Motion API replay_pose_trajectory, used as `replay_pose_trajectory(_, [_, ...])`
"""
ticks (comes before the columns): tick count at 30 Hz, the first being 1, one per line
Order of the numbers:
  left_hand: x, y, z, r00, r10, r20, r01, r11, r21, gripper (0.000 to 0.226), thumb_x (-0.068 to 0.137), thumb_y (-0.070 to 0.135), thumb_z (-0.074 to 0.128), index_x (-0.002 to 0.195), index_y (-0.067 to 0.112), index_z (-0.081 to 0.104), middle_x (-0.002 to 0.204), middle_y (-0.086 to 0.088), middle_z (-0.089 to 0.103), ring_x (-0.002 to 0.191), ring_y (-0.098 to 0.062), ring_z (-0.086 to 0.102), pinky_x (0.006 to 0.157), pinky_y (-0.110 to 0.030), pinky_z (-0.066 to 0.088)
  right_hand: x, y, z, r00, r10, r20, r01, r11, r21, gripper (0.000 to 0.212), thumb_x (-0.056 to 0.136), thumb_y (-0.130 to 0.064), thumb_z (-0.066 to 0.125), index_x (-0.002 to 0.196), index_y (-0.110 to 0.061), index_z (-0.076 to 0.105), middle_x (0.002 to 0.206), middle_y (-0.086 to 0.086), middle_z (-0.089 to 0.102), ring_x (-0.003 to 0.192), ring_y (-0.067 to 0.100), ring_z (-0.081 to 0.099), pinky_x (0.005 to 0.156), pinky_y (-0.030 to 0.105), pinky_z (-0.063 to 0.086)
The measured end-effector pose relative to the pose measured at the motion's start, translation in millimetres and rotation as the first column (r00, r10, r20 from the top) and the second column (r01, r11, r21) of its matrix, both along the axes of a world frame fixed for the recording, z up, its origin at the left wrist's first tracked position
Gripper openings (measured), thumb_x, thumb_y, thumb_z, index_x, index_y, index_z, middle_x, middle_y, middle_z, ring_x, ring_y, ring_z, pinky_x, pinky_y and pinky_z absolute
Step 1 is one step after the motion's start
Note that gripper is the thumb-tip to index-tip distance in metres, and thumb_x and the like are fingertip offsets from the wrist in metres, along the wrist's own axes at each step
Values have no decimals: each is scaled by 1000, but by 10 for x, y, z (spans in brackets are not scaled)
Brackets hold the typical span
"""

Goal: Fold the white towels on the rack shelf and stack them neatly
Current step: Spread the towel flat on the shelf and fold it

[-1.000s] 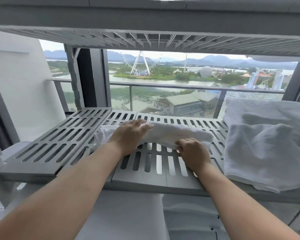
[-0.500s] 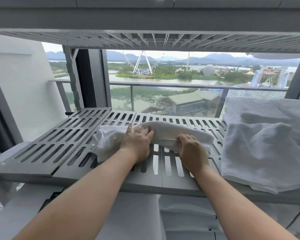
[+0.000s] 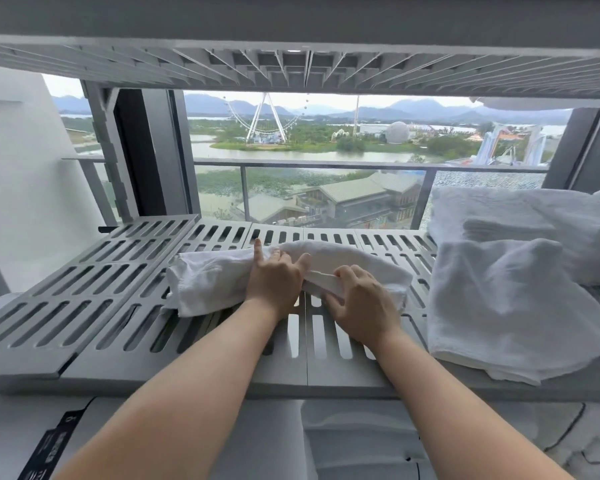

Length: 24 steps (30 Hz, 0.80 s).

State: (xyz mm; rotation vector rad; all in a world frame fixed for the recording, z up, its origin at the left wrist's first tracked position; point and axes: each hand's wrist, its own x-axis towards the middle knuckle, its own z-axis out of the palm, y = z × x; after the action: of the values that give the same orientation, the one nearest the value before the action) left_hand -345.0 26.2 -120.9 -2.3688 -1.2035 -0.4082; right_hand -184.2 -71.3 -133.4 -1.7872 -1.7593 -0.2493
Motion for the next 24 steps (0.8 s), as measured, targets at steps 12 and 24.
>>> replay_pose_trajectory(12, [-12, -86, 102, 966, -96, 239, 153, 961, -231, 15, 99, 30, 55, 109, 32, 66, 148, -2, 42, 132, -30, 48, 115, -70, 18, -49, -115, 23, 990, -93, 109, 76, 986, 149, 19, 82, -29, 73, 94, -15, 68, 89, 3, 66, 87, 27, 64, 78, 40, 54])
replay_pose_trajectory(24, [-93, -177, 243, 964, -127, 235, 202, 922, -330, 12, 97, 18, 52, 98, 23, 63, 124, -3, 50, 124, -30, 45, 112, -61, 30, -312, -149, 282, 954, -283, 96, 295, 941, -163, 8, 88, -15, 55, 94, -18, 59, 100, 4, 69, 96, 29, 65, 70, 33, 40])
